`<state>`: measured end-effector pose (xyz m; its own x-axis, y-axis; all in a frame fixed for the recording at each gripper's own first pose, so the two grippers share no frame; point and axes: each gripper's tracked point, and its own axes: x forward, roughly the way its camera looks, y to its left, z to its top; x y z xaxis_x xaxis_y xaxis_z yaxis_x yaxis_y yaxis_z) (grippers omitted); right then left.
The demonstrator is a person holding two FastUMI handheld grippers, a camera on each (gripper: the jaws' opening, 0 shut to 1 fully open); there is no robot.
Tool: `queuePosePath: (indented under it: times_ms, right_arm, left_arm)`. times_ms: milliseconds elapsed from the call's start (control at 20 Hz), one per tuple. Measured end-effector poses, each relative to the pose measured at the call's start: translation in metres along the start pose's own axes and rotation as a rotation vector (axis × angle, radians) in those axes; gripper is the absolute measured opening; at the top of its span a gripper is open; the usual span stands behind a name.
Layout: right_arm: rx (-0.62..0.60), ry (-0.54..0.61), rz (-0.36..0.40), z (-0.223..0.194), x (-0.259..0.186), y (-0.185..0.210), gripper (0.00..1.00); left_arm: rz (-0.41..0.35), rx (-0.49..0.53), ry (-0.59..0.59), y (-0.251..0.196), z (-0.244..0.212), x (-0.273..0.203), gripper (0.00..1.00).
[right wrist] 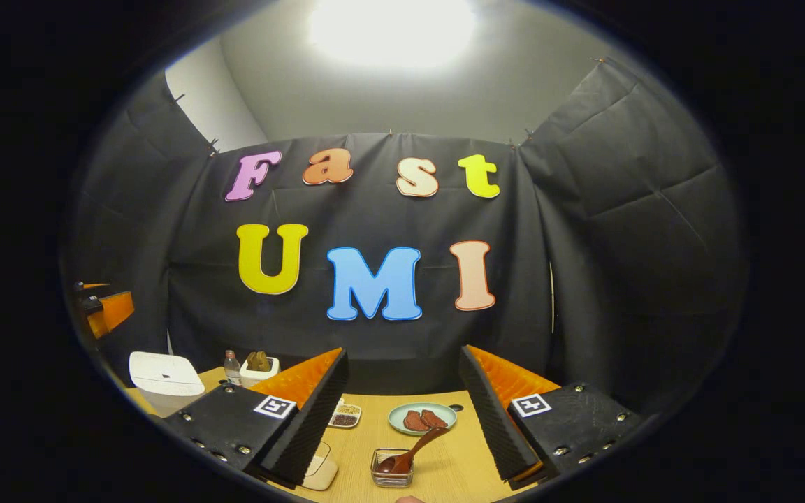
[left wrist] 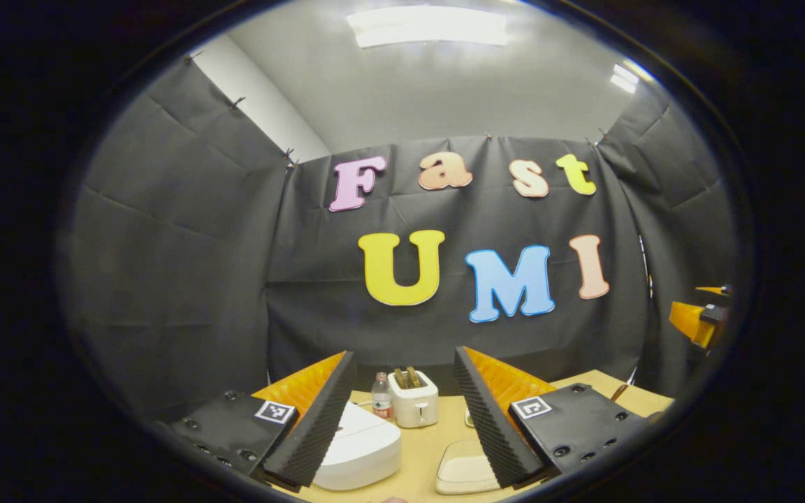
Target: Close the left gripper, press the button to open the rice cooker; take a wooden spoon from the chopstick holder with the right hand, scoop a spoonful of rice and pour it into the rice cooker, then put the wooden spoon back into the chopstick holder.
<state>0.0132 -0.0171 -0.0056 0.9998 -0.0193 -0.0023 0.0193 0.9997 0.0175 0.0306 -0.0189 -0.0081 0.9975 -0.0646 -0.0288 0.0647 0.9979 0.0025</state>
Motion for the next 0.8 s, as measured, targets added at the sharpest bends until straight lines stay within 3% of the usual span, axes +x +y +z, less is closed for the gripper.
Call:
queuePosePath:
  times_ms: [450, 750, 800]
  right_arm:
    - [0.001, -0.005, 0.002, 0.005, 0.003, 0.008, 0.96]
    - [0.007, 0.004, 0.010, 0.001, -0.001, 0.019, 0.96]
    - [0.007, 0.007, 0.009, 0.001, -0.002, 0.020, 0.96]
  left_arm:
    - [0.016, -0.002, 0.007, 0.013, -0.004, 0.005, 0.94]
    - [0.025, -0.014, -0.011, 0.031, -0.002, 0.012, 0.49]
    - [0.039, -0.015, -0.017, 0.037, 0.000, 0.015, 0.49]
